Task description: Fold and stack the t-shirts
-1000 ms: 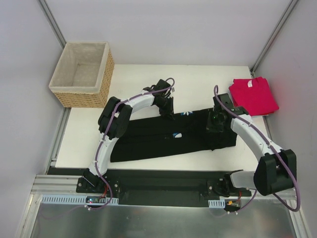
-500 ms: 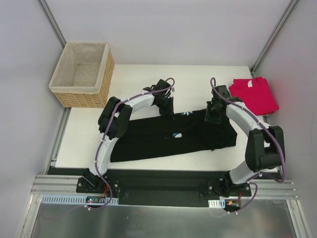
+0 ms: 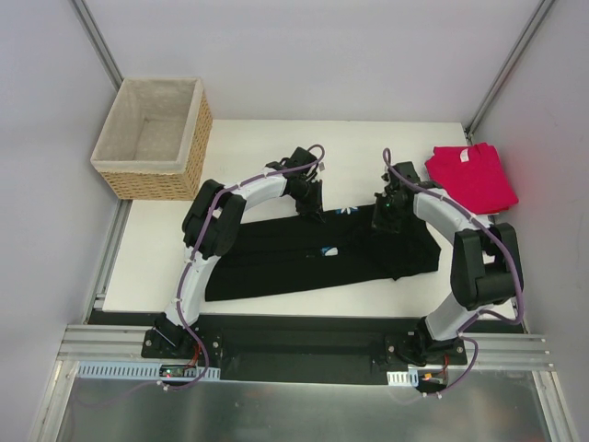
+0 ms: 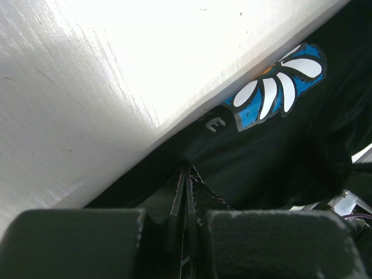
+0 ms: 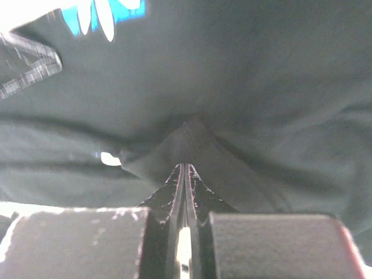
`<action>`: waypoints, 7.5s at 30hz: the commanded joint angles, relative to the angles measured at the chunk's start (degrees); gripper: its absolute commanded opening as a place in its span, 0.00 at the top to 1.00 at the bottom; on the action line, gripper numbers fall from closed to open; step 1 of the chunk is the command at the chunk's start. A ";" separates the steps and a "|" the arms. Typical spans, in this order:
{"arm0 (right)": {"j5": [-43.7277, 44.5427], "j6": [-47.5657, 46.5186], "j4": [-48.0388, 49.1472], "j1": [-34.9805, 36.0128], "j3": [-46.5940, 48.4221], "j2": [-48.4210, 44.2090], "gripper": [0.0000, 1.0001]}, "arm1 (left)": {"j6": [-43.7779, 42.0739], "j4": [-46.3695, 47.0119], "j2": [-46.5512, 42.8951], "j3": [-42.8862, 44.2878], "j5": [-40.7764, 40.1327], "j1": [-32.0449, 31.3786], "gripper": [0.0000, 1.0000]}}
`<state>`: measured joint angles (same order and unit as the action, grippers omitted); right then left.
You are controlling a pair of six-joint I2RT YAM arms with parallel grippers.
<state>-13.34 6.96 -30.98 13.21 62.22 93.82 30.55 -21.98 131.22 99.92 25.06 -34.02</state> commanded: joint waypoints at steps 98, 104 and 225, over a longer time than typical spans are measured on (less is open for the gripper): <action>15.28 13.44 -26.32 19.51 -6.59 -25.61 0.93 | -2.86 -3.25 -4.30 -4.56 -4.23 5.28 1.00; 9.65 -0.43 -24.13 -3.00 -1.66 -20.44 0.79 | -3.56 -3.33 -5.88 -5.17 -3.97 5.28 1.00; 12.99 2.97 -14.46 -6.89 10.73 12.61 0.99 | -16.05 4.66 -38.50 -43.49 -17.16 13.89 1.00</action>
<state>-3.46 8.34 -41.52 5.61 70.39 104.66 13.17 -20.32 91.53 56.18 4.67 -20.49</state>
